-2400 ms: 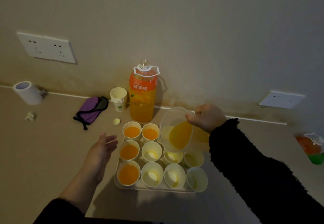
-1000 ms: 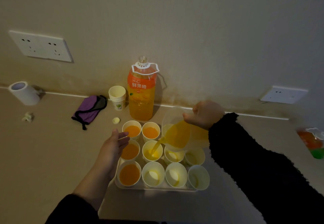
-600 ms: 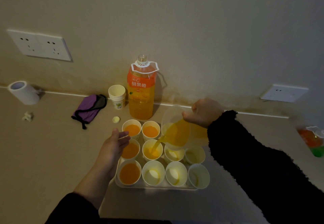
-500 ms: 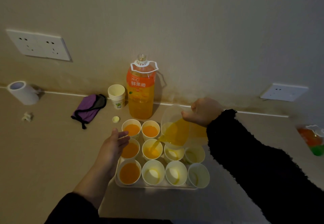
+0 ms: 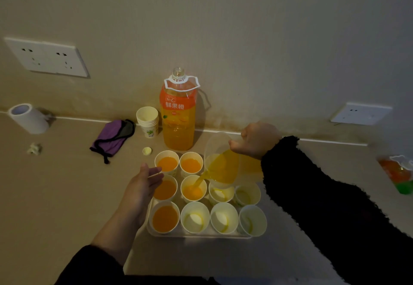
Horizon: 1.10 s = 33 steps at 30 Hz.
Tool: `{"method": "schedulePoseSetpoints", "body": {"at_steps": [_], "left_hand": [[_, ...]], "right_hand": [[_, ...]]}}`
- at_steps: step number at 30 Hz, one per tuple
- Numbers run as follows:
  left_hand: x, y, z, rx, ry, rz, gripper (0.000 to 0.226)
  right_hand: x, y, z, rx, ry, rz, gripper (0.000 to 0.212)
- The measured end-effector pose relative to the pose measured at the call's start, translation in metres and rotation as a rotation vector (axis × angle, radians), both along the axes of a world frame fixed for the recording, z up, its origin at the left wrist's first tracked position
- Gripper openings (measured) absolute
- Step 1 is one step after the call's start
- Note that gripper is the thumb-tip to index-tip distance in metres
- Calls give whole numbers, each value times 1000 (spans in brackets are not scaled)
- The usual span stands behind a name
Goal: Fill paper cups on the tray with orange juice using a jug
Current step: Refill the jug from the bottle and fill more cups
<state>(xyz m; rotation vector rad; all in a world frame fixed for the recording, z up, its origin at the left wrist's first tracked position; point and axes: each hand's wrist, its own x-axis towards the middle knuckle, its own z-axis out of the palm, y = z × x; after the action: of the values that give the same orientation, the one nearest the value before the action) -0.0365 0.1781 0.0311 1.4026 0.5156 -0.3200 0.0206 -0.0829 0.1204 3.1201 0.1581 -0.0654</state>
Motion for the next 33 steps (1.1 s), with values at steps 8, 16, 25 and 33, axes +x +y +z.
{"method": "schedulePoseSetpoints", "body": {"at_steps": [8, 16, 25, 33], "left_hand": [[0, 0, -1, -17, -7, 12, 52], [0, 0, 0, -16, 1, 18, 52], [-2, -3, 4, -26, -7, 19, 51], [-2, -3, 3, -33, 8, 28, 51]], "right_hand": [[2, 1, -3, -6, -19, 31, 63], [2, 2, -3, -6, -24, 36, 63], [2, 1, -3, -23, -16, 54, 63], [0, 2, -3, -15, -22, 51, 60]]}}
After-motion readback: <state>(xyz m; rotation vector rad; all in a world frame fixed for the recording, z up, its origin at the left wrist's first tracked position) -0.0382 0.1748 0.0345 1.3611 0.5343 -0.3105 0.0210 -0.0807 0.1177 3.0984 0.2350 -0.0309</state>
